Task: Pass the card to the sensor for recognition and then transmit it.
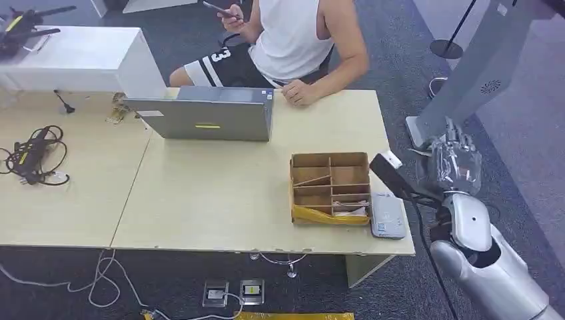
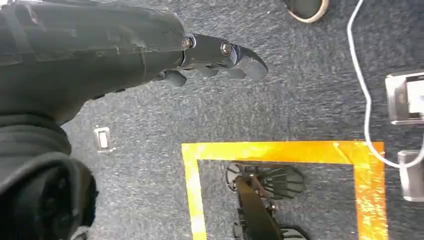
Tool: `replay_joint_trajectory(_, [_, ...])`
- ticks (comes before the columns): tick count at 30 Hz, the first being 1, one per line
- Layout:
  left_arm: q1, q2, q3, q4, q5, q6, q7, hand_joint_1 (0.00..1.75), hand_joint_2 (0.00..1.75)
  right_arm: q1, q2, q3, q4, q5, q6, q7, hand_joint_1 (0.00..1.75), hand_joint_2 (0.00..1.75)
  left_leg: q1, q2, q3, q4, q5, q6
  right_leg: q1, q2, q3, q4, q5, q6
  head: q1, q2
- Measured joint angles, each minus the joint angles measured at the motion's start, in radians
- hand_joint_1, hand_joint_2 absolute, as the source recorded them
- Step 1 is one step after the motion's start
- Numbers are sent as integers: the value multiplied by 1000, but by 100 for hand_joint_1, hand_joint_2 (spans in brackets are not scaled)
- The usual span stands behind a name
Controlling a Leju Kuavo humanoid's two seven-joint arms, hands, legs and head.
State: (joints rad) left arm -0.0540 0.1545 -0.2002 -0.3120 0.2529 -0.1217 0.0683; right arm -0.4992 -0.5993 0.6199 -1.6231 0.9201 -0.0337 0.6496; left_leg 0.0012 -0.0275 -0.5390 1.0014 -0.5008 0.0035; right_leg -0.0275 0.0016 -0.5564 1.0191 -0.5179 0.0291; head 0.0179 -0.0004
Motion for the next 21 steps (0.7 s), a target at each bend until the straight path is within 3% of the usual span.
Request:
replay_joint_trajectory(4, [-25, -10, -10, 2, -28, 0, 14, 0, 0, -119, 14, 2, -41, 25, 93, -17, 175, 175, 0, 0, -1, 0, 0, -1, 0, 0, -1, 1, 1, 0, 0, 0])
replay_joint_trajectory(7, [-50, -15, -28, 2, -40, 0, 27, 0, 0, -201, 47, 14, -39, 41, 110, -22, 175, 175, 1, -1, 0, 0, 1, -1, 1, -1, 0, 1, 1, 0, 0, 0])
replay_joint_trajectory(21, [-54, -24, -48, 3, -40, 0, 28, 0, 0, -240, 77, 57, -38, 48, 106, -22, 175, 175, 1, -3, -2, 0, 1, -1, 1, -2, 0, 0, 1, 0, 0, 0])
